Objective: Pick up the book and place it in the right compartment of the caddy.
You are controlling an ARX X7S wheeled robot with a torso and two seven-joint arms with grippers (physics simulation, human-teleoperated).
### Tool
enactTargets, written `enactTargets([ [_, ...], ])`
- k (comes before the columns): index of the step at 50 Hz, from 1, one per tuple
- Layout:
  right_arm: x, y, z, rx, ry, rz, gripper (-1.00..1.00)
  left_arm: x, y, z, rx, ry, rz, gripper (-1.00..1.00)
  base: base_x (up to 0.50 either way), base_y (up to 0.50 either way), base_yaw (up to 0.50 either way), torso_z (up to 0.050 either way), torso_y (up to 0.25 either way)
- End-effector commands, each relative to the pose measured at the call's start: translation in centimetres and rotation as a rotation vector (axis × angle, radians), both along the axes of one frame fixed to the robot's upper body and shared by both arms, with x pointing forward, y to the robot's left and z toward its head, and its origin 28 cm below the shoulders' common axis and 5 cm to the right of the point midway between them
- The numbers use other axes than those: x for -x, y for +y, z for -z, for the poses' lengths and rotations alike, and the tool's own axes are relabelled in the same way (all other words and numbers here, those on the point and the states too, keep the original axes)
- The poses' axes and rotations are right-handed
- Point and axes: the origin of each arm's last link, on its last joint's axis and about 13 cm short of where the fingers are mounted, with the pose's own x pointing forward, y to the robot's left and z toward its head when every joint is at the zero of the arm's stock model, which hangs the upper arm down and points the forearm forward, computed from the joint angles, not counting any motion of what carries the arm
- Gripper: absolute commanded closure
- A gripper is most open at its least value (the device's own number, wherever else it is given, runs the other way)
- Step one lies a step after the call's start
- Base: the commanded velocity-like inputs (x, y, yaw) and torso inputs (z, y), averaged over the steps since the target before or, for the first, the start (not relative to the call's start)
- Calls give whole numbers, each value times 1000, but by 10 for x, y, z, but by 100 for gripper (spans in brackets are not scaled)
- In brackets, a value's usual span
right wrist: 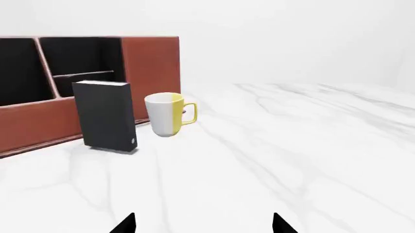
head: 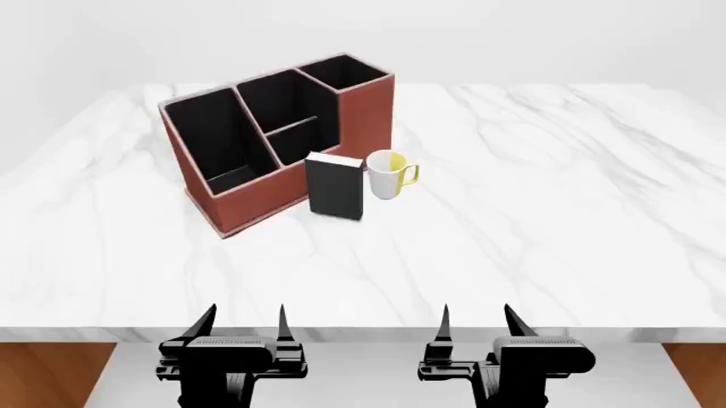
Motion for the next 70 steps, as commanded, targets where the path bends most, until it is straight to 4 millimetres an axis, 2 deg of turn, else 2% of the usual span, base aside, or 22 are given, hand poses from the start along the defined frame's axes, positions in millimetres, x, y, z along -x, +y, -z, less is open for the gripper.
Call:
enactTargets([
  [1,0,1,0,1,1,-5,-100,-1,0,0,0,3,-1,-100,0,0,0,0,0],
  [9,4,1,-8,-10,-16,-11,-100,2,2,-8,17,-29,-8,-100,0,0,0,0,0],
  [16,13,0,-31,-10,-120,-6,-100,13,9,-41,-1,-176,-52,-100,0,0,0,0,0],
  [22,28,-4,-64,-37,-276,5,-100,29,14,-69,-40,-323,-85,-100,0,0,0,0,0],
  [28,38,-5,-82,-89,-370,8,-100,41,18,-88,-38,-404,-106,-100,0,0,0,0,0],
  [43,43,-5,-89,-99,-401,3,-100,45,17,-92,-58,-428,-104,-100,42,0,0,0,0],
  [70,43,-5,-87,-94,-395,-1,-100,46,16,-92,-61,-430,-99,-100,498,0,0,0,0],
])
